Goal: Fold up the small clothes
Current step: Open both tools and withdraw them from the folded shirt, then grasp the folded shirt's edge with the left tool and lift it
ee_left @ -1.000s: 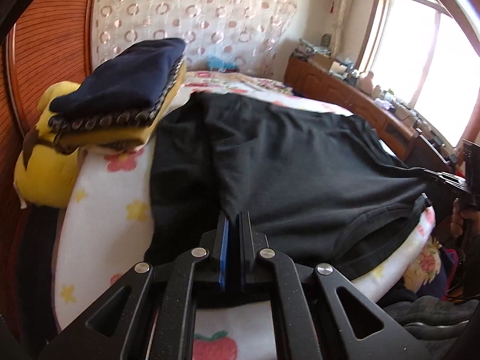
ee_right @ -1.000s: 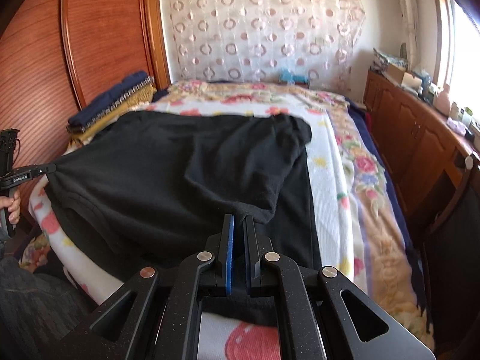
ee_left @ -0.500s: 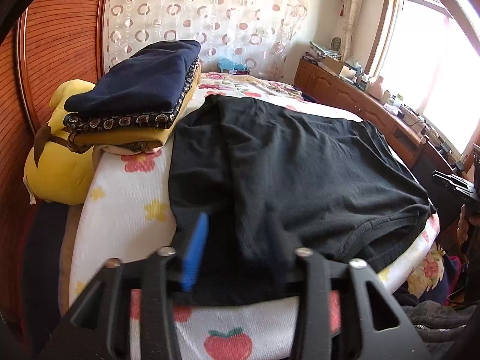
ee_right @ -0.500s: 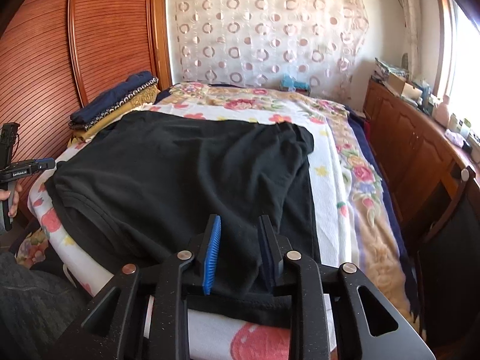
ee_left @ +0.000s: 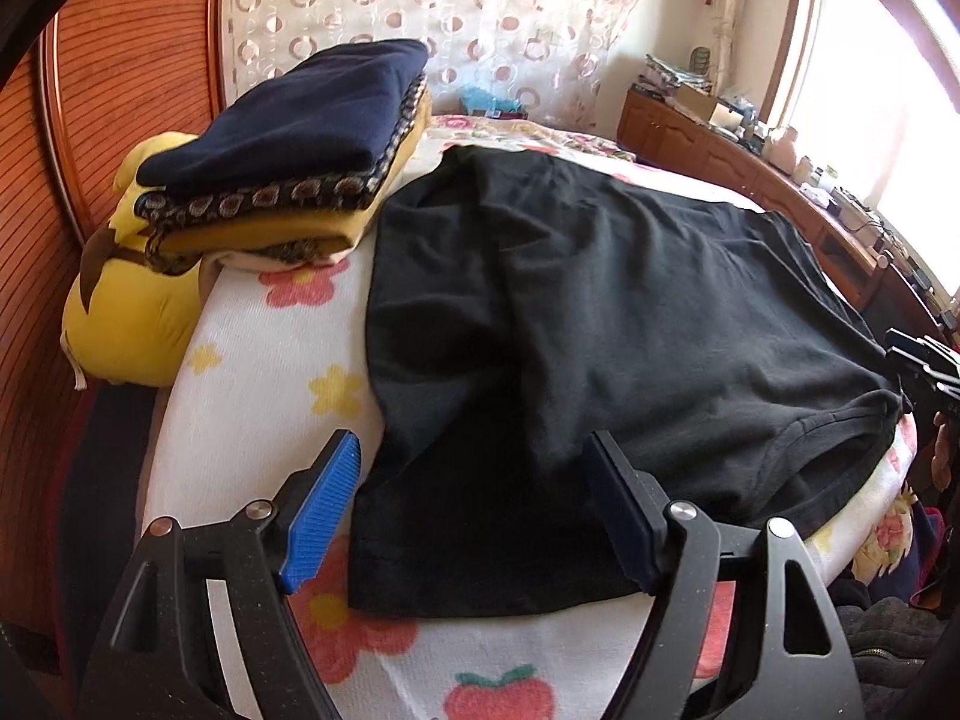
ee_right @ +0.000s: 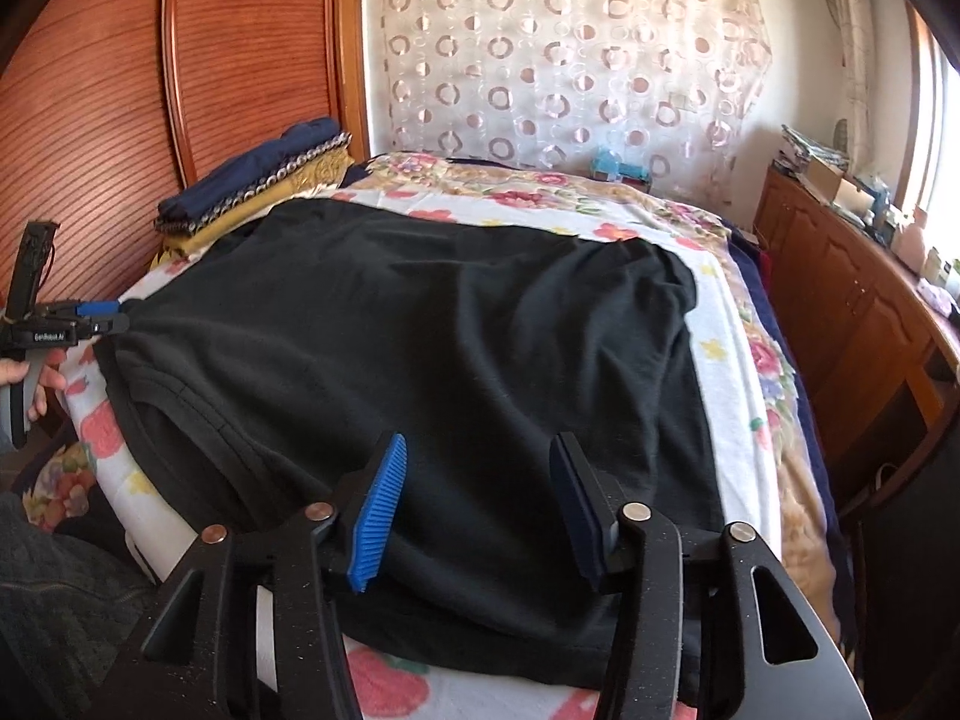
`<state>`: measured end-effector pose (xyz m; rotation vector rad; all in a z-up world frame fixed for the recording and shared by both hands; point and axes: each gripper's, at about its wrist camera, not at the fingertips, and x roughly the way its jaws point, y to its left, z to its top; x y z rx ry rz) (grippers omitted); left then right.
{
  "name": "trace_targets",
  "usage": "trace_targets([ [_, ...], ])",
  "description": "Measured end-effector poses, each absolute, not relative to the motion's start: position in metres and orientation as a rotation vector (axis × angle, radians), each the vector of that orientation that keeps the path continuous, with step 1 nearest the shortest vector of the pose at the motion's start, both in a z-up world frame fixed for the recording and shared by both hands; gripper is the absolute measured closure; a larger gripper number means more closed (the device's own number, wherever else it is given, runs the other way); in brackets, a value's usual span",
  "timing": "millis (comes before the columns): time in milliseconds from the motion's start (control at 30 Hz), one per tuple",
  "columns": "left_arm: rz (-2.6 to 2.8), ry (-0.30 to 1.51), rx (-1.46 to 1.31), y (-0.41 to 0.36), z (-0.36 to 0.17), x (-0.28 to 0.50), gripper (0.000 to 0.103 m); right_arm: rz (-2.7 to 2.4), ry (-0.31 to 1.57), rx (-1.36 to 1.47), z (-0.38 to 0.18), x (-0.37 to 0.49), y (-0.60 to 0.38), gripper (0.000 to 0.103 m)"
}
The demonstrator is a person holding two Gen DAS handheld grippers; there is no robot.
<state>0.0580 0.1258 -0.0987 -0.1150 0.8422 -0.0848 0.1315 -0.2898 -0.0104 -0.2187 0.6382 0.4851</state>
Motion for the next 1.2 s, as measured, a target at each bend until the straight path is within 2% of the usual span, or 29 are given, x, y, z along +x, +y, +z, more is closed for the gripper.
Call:
trace_targets([
  [200, -0.075, 0.856, -0.113, 0.13, -0.104, 0.059, 0.026, 0.508, 0.67, -0.236, -0.024, 0.143, -0.268, 0.034],
  [467, -0.082, 0.861, -0.122, 0.131, -0.107, 0.06, 0.026, 0.505, 0.702, -0.245, -0.045, 0.158, -0.246, 0.031],
  [767, -0.155, 0.844, -0.172, 0.123, -0.105, 0.056, 0.026, 0.494, 0.655, -0.237, -0.053, 0.157, -0.248, 0.025],
  [867, -0.21, 0.844, -0.199, 0.118, -0.104, 0.057, 0.041, 0.486, 0.641, -0.23, -0.055, 0.153, -0.248, 0.024],
  [933, -0.232, 0.849, -0.211, 0.116, -0.104, 0.059, 0.063, 0.486, 0.638, -0.227, -0.055, 0.151, -0.248, 0.024],
  [967, -0.237, 0.85, -0.21, 0.115, -0.104, 0.06, 0.068, 0.485, 0.637, -0.227, -0.055, 0.15, -0.248, 0.024],
  [1033, -0.24, 0.846, -0.195, 0.113, -0.103, 0.061, 0.086, 0.485, 0.638, -0.227, -0.055, 0.149, -0.248, 0.024],
  [1100, -0.243, 0.828, -0.19, 0.11, -0.099, 0.062, 0.092, 0.486, 0.639, -0.229, -0.056, 0.148, -0.248, 0.024],
  [1200, -0.264, 0.766, -0.2, 0.104, -0.082, 0.061, 0.093, 0.493, 0.646, -0.234, -0.055, 0.148, -0.25, 0.023],
])
